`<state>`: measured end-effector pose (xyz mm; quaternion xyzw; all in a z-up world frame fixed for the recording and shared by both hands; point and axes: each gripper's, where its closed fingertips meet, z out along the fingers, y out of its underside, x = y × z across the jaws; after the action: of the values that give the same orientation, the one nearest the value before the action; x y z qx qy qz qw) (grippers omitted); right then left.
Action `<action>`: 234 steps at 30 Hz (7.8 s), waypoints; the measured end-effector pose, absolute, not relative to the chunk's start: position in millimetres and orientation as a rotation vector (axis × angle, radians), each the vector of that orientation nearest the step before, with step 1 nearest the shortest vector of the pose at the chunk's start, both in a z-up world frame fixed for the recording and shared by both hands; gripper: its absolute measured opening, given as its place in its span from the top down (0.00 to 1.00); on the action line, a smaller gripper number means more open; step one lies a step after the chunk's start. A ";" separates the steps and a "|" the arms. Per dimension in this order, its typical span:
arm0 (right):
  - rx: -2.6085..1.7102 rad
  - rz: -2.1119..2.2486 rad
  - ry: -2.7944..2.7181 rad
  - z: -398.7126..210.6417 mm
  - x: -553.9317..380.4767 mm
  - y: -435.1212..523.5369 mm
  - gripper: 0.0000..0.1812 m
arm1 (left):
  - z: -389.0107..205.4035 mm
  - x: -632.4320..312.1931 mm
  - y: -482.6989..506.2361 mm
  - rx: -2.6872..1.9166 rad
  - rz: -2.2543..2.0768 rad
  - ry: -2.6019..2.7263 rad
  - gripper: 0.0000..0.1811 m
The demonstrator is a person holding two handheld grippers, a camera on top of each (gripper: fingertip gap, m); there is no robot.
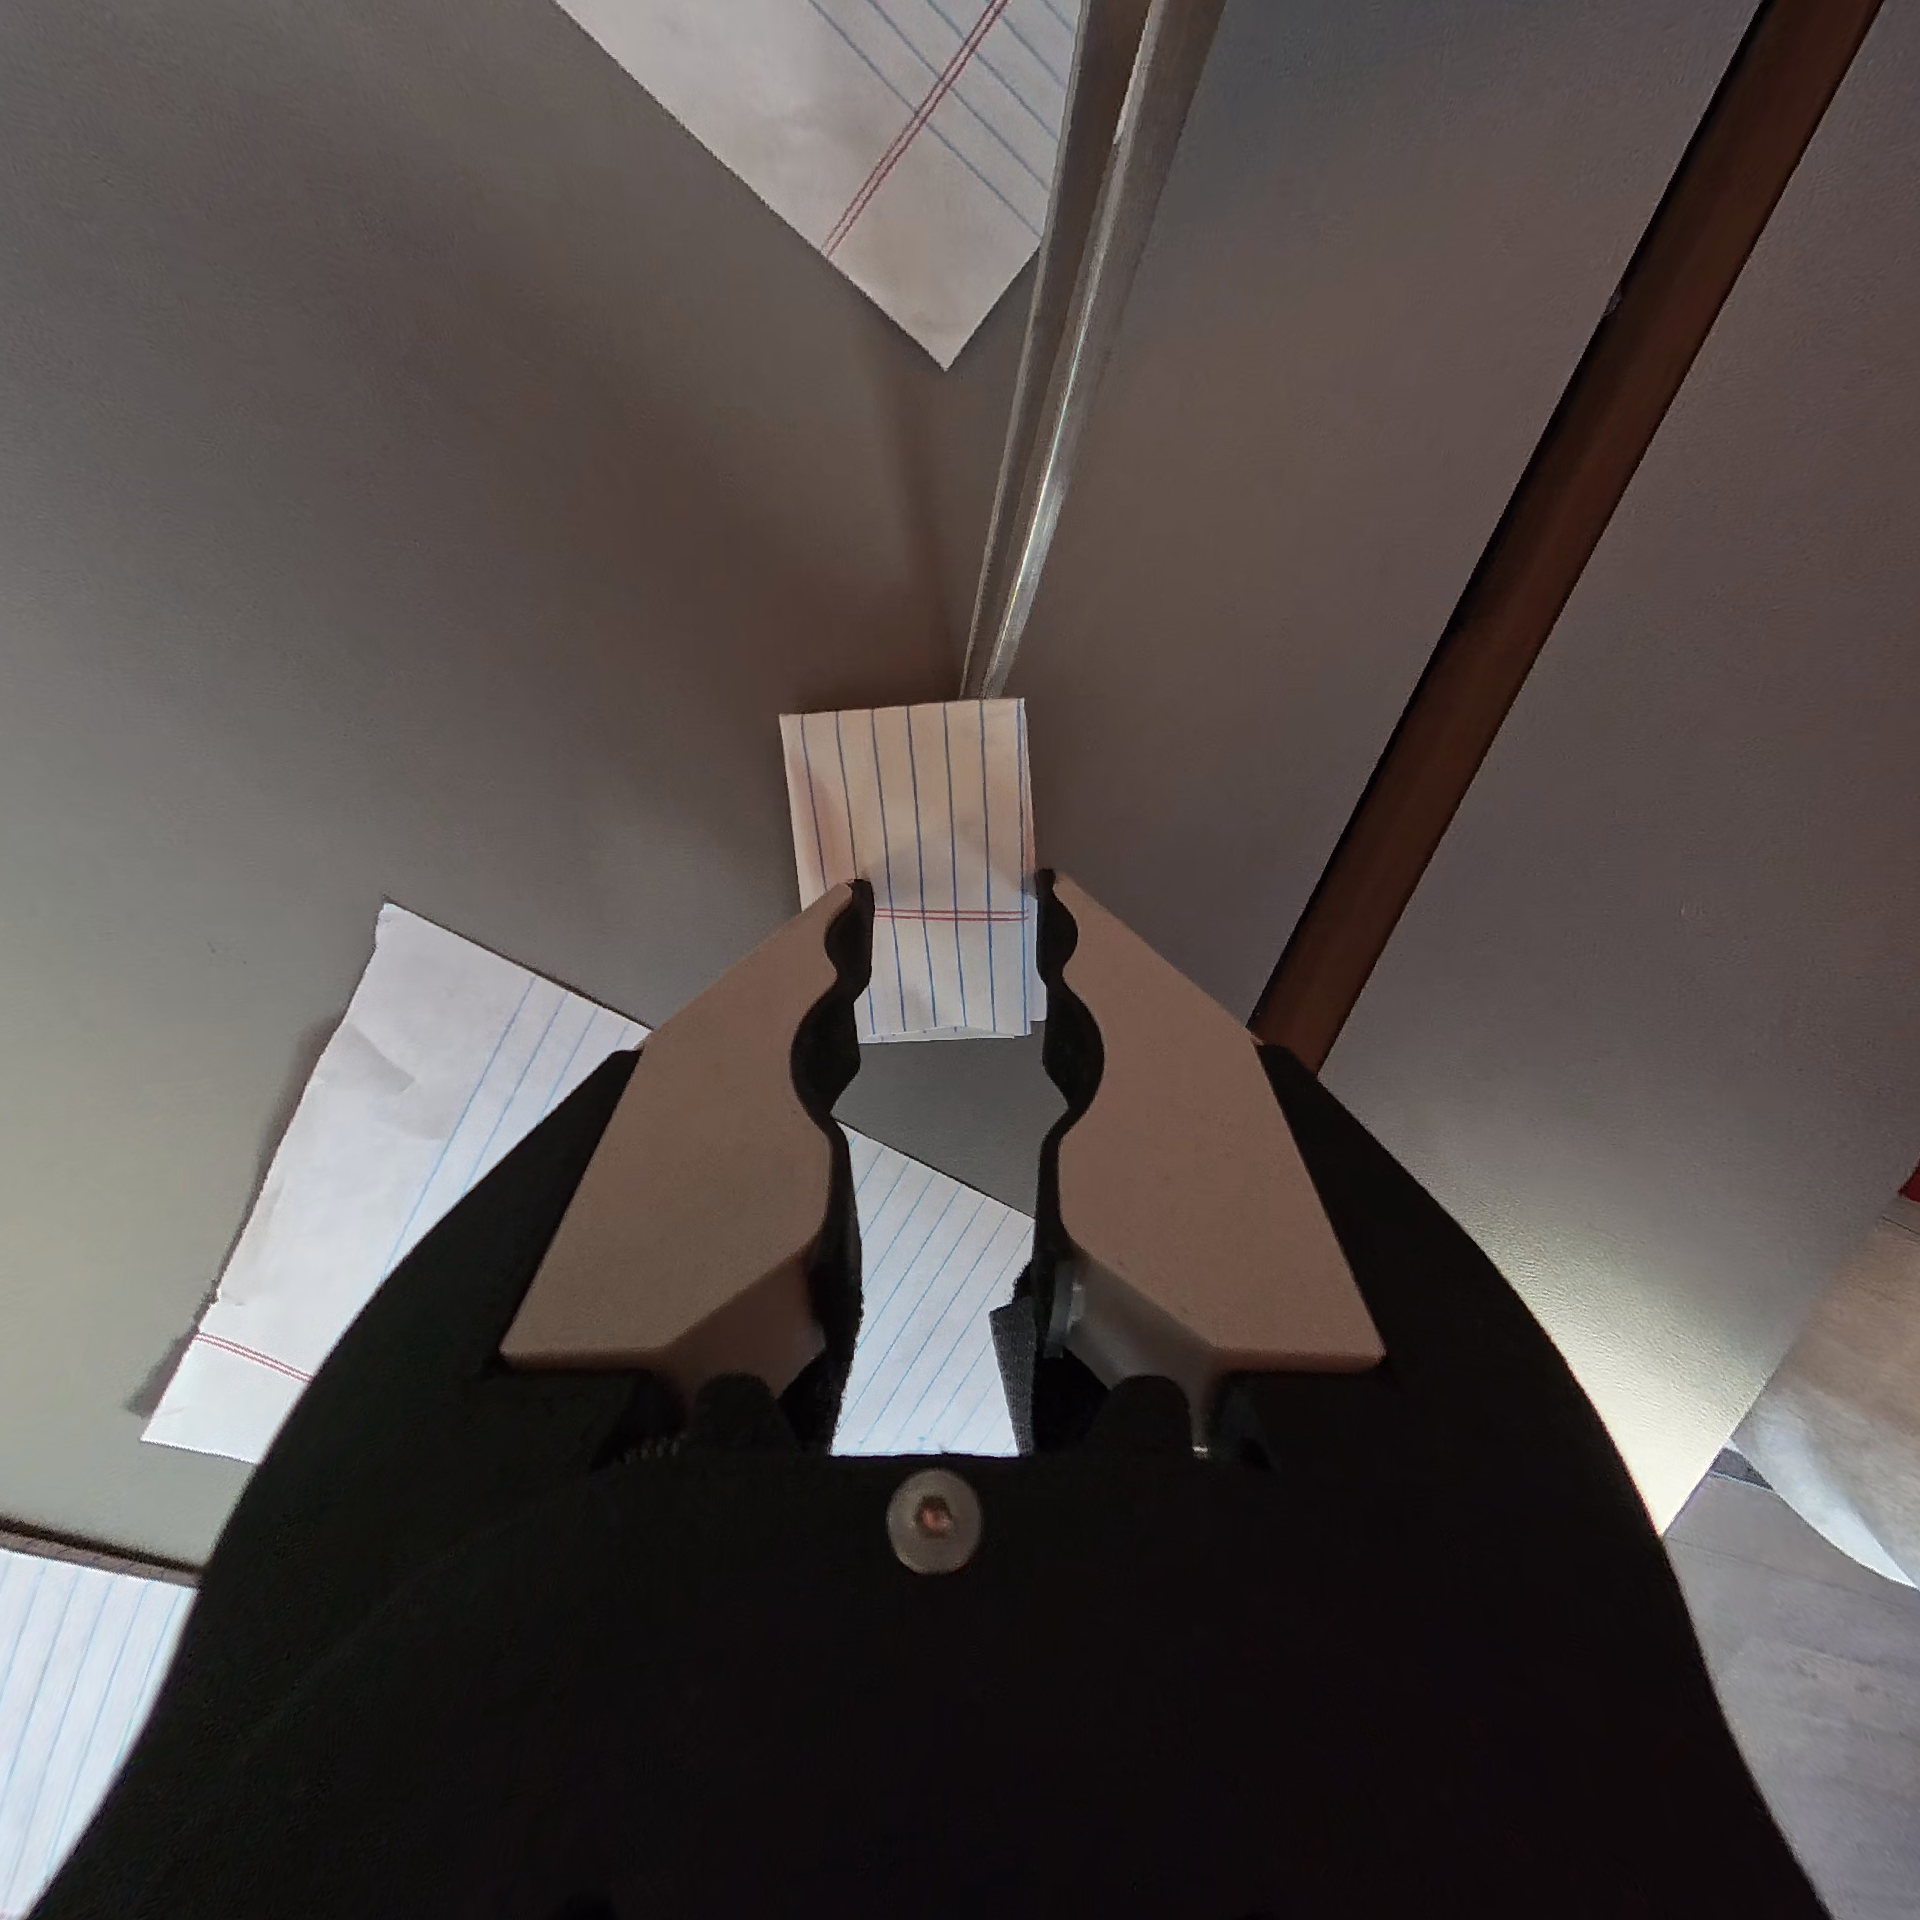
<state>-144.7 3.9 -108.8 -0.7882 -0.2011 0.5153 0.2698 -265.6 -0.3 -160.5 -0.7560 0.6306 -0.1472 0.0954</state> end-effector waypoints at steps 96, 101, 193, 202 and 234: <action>-2.393 1.857 -0.151 -142.1 -164.9 70.6 0.93 | -165.0 -282.6 8.8 -2.184 -0.399 1.791 1.00; -2.406 1.858 -0.146 -143.4 -156.8 70.6 0.93 | -165.0 -282.5 8.9 -2.188 -0.405 1.786 1.00; -2.129 1.758 -0.251 -100.5 -157.1 2.8 0.94 | -164.9 -278.6 -33.2 -1.418 -0.469 2.507 0.91; -2.271 1.721 -0.215 -134.4 -164.1 -0.3 0.94 | -155.7 -276.4 -39.0 -1.636 -0.495 2.276 1.00; -2.243 1.745 -0.061 -140.1 -153.4 15.5 0.94 | -163.3 -272.7 -24.7 -1.907 -0.377 1.636 1.00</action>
<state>-153.4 15.5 -140.1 -0.7804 -0.0212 0.6070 0.1489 -272.7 -24.7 -163.3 -0.7168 0.6152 -0.1417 0.2960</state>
